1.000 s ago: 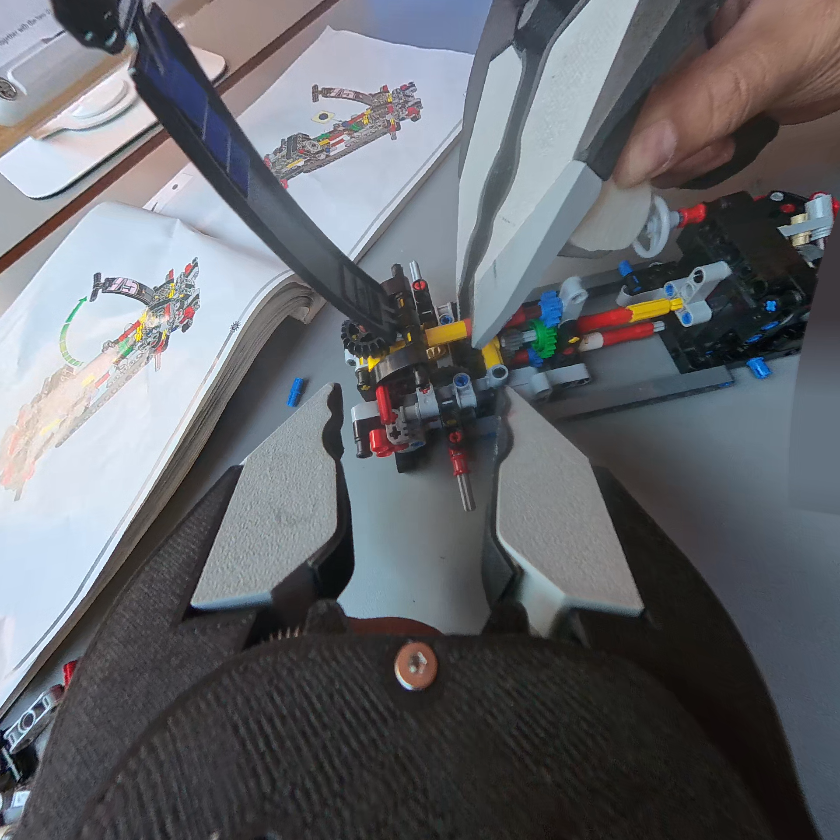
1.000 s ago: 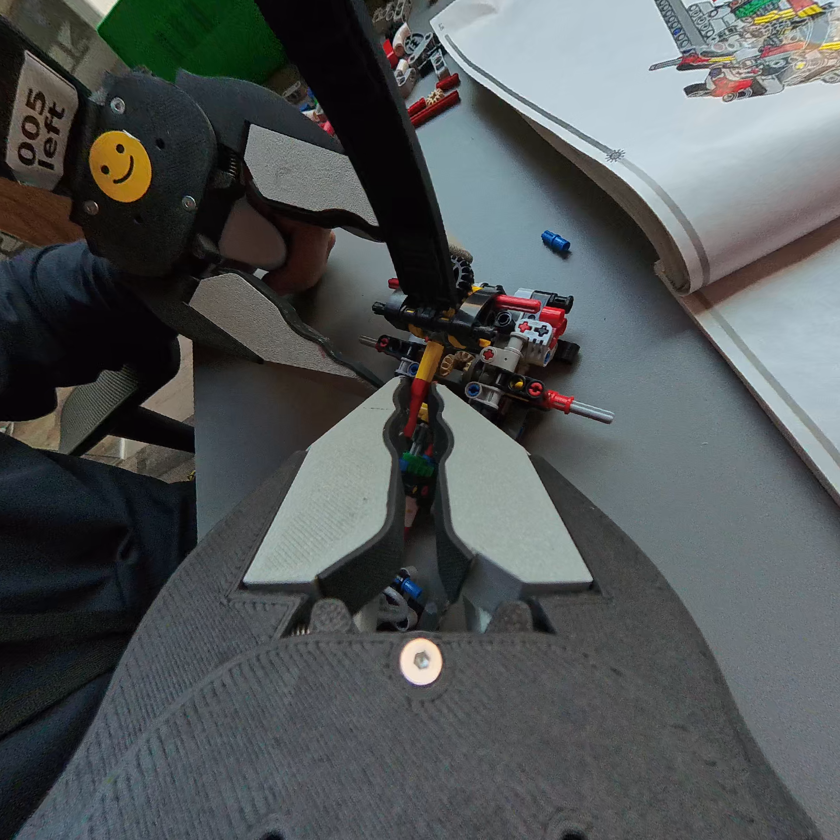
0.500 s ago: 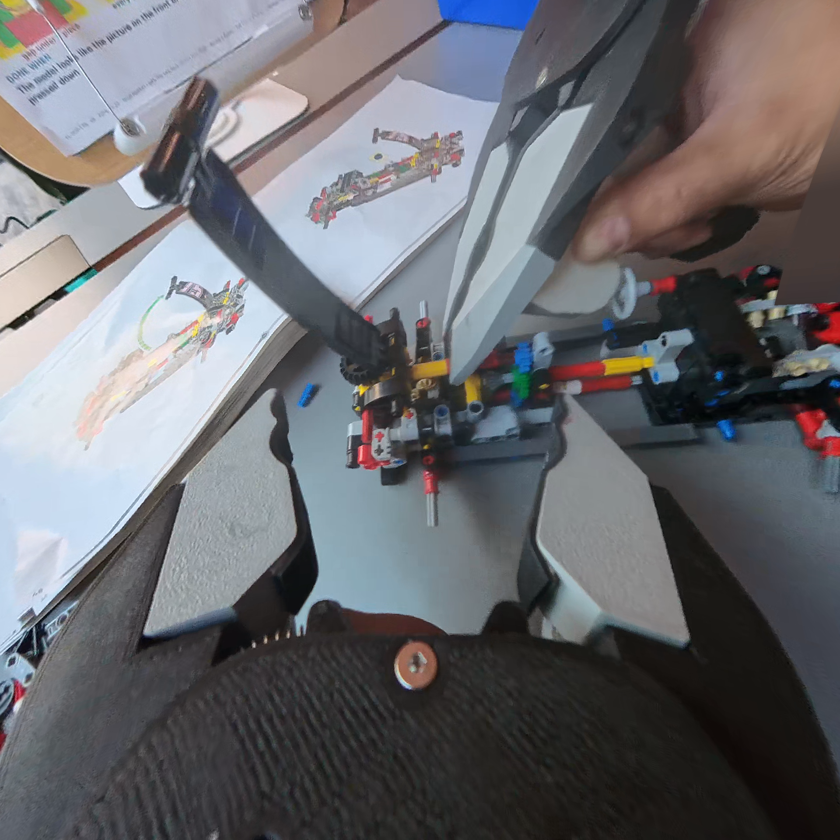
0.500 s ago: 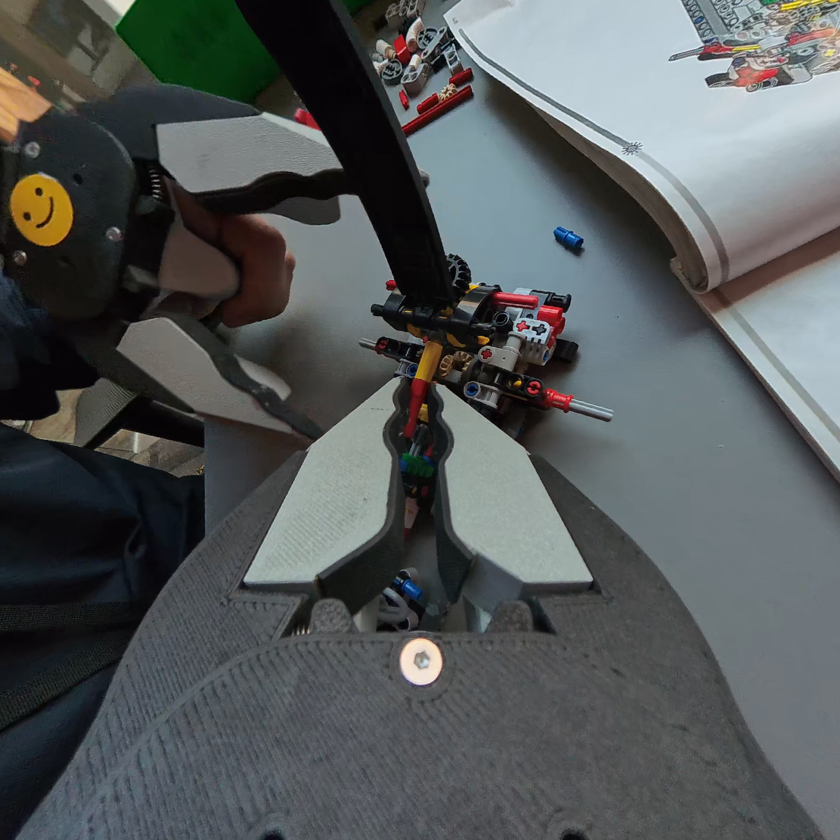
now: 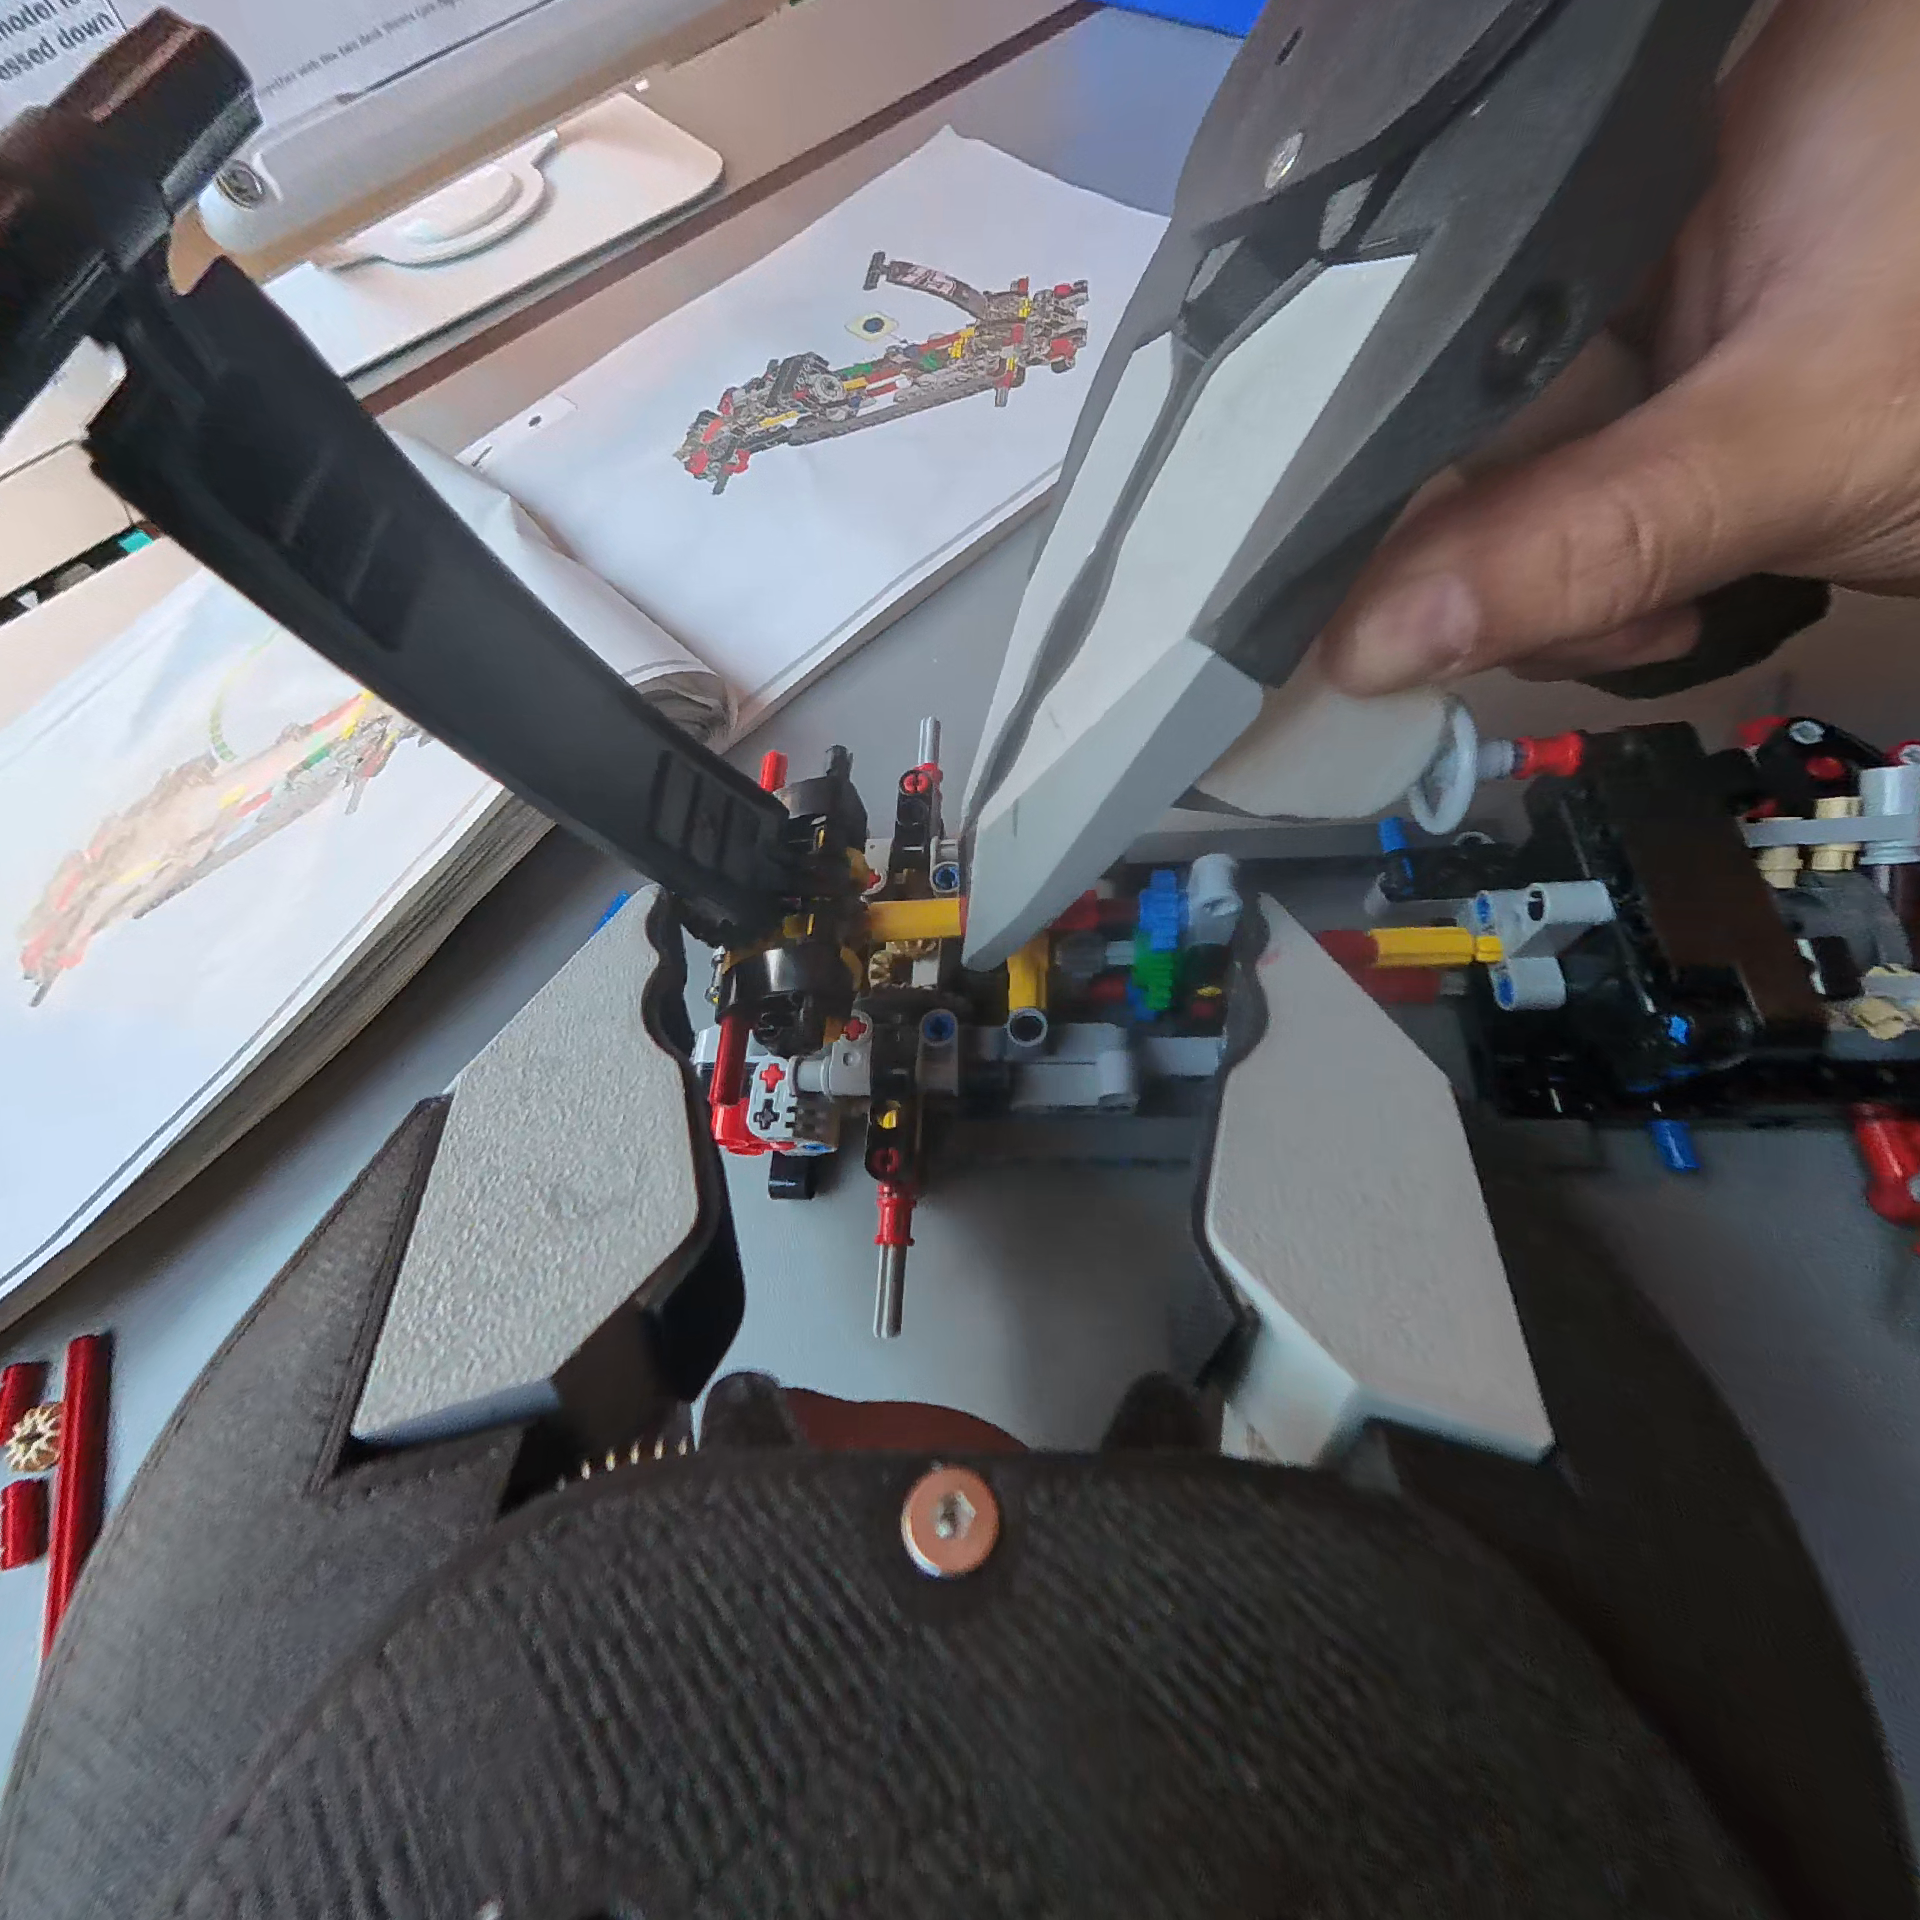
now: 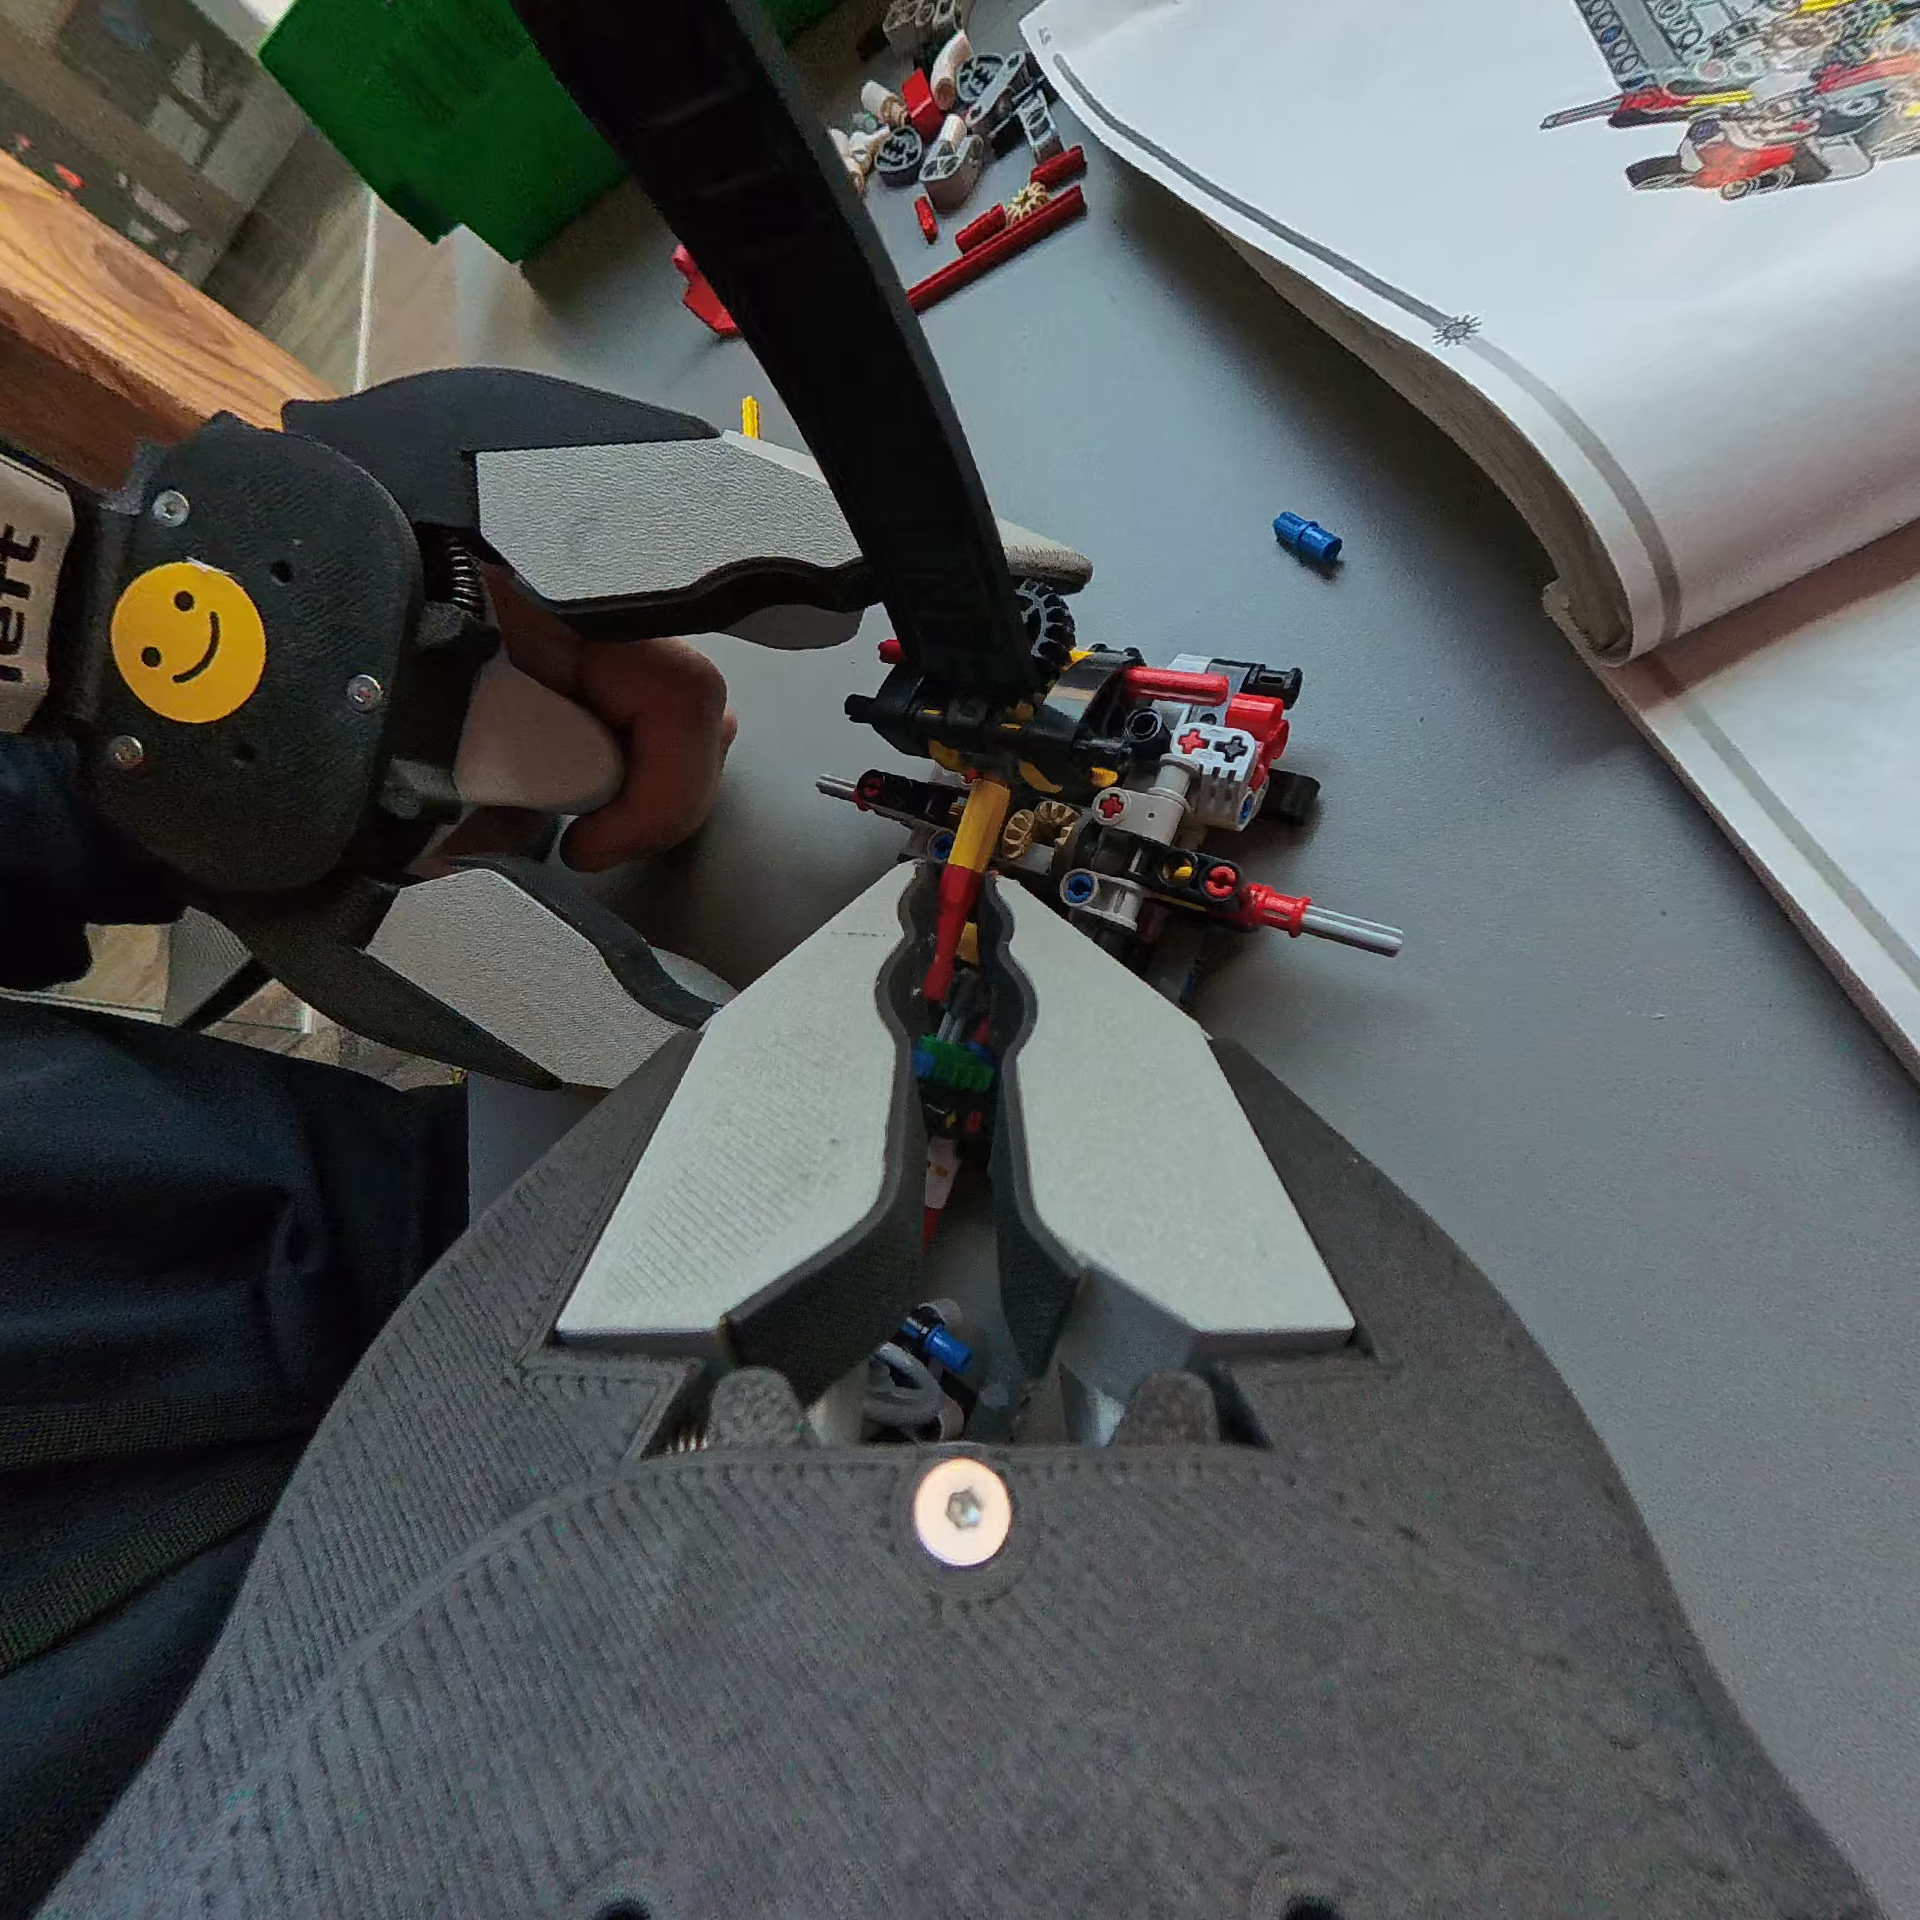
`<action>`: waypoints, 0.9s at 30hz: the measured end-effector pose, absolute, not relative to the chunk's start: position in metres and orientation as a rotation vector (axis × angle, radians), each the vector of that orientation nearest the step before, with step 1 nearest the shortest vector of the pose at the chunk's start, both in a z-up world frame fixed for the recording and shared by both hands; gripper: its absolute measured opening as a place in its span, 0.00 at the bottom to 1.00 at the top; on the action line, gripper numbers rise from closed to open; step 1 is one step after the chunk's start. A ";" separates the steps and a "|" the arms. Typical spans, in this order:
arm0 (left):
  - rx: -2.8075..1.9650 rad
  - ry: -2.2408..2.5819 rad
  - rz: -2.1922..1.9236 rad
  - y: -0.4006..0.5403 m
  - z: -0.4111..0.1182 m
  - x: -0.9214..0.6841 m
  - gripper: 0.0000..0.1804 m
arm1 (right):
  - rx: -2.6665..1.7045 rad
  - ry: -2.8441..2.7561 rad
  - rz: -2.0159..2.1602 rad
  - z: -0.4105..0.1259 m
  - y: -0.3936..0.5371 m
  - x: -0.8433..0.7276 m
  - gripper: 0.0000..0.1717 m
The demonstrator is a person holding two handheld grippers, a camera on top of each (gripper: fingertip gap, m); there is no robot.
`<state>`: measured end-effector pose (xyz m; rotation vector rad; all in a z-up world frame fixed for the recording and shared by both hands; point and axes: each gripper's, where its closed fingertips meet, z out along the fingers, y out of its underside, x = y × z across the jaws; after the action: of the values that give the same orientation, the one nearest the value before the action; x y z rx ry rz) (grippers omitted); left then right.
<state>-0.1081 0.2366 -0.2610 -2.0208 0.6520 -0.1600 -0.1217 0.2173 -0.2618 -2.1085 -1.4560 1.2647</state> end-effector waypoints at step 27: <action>-2.000 0.729 -0.225 0.235 -0.262 -0.099 0.52 | -2.141 -1.396 1.471 -0.261 0.220 -0.111 0.03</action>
<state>-0.0987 0.2354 -0.2618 -1.9997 0.7286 -0.2248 -0.1113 0.2202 -0.2611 -2.1408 -1.3956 1.4712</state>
